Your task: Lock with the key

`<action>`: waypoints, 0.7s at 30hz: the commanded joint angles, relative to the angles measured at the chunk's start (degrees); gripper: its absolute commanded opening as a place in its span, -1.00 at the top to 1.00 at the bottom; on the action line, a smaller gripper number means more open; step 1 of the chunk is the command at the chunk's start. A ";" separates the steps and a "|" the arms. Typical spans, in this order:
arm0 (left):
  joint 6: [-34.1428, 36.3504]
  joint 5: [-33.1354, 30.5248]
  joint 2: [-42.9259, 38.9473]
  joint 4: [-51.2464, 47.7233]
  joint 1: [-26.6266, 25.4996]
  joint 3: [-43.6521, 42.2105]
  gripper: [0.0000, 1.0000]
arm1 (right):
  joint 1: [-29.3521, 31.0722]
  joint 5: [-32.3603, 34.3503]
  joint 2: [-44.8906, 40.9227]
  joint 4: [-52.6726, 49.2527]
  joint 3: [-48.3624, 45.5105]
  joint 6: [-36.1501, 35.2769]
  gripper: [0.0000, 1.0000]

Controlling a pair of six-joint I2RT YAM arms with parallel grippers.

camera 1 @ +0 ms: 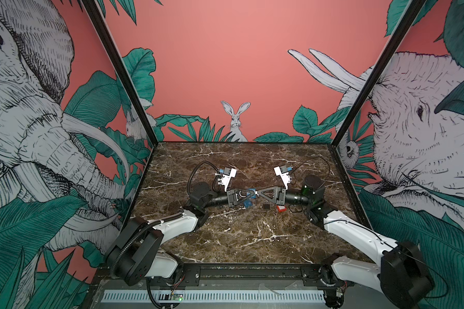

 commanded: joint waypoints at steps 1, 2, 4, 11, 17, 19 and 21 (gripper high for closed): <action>-2.52 1.04 -0.96 6.76 1.63 -0.60 1.00 | -1.37 0.07 -1.92 5.29 -1.09 0.42 1.00; -2.56 1.24 -0.92 6.87 1.72 -0.55 1.00 | -1.55 -0.08 -2.01 5.26 -1.20 0.53 1.00; -2.55 1.57 -1.17 6.74 2.01 -0.60 1.00 | -2.06 -0.31 -2.29 5.26 -1.38 0.74 1.00; 20.48 -6.05 -6.55 -39.95 1.84 7.27 1.00 | -3.44 10.15 -5.22 -7.28 -0.35 -2.63 1.00; 39.16 -25.72 -12.88 -59.33 0.27 8.03 1.00 | 5.40 41.61 -7.08 -13.46 -2.06 -1.15 1.00; 35.27 -25.46 -15.23 -57.94 0.35 7.29 1.00 | 10.21 50.78 -4.35 -13.63 -1.15 0.61 1.00; 32.36 -25.61 -15.36 -63.90 1.00 10.01 1.00 | 14.37 58.33 0.30 -10.17 -1.23 4.20 1.00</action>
